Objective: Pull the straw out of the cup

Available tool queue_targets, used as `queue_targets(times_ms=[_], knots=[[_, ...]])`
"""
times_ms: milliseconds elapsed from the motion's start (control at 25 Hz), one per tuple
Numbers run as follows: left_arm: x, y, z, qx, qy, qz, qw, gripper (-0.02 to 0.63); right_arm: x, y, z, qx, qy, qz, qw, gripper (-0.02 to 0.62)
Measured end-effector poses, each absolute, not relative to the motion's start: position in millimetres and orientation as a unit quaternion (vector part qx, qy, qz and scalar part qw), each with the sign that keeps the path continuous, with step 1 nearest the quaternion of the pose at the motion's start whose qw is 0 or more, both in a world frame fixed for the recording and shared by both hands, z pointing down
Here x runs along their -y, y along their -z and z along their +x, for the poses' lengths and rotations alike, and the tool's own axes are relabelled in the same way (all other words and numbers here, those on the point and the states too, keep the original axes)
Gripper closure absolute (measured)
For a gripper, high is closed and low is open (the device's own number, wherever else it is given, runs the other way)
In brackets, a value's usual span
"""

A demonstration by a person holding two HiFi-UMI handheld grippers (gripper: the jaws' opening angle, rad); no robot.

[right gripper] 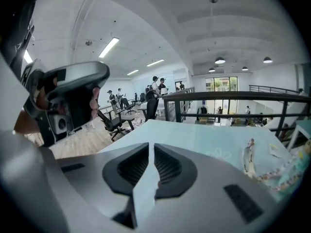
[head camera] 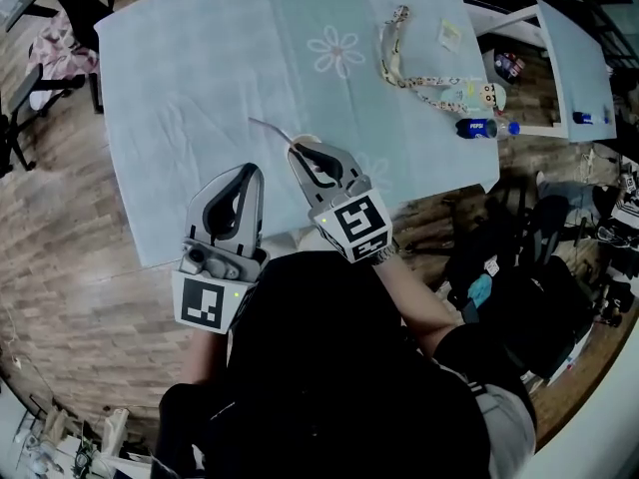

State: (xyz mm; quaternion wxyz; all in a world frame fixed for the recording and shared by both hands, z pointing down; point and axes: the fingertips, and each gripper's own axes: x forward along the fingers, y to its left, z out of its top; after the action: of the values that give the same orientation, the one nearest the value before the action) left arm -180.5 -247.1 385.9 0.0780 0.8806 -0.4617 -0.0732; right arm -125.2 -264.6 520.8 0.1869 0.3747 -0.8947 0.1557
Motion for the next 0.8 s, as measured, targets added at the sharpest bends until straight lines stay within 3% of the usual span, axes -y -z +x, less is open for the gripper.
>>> queue_targets(times_ms=[360, 800], knots=[[266.0, -392.6, -183.0, 0.482, 0.065, 0.87, 0.087, 0.592, 276.9, -577.3, -133.2, 0.89, -0.187, 0.329, 0.256, 0.465], [280.5, -410.8, -180.5, 0.5, 0.052, 0.857, 0.108, 0.592, 284.4, -633.8, -134.2, 0.876, -0.201, 0.298, 0.321, 0.451]])
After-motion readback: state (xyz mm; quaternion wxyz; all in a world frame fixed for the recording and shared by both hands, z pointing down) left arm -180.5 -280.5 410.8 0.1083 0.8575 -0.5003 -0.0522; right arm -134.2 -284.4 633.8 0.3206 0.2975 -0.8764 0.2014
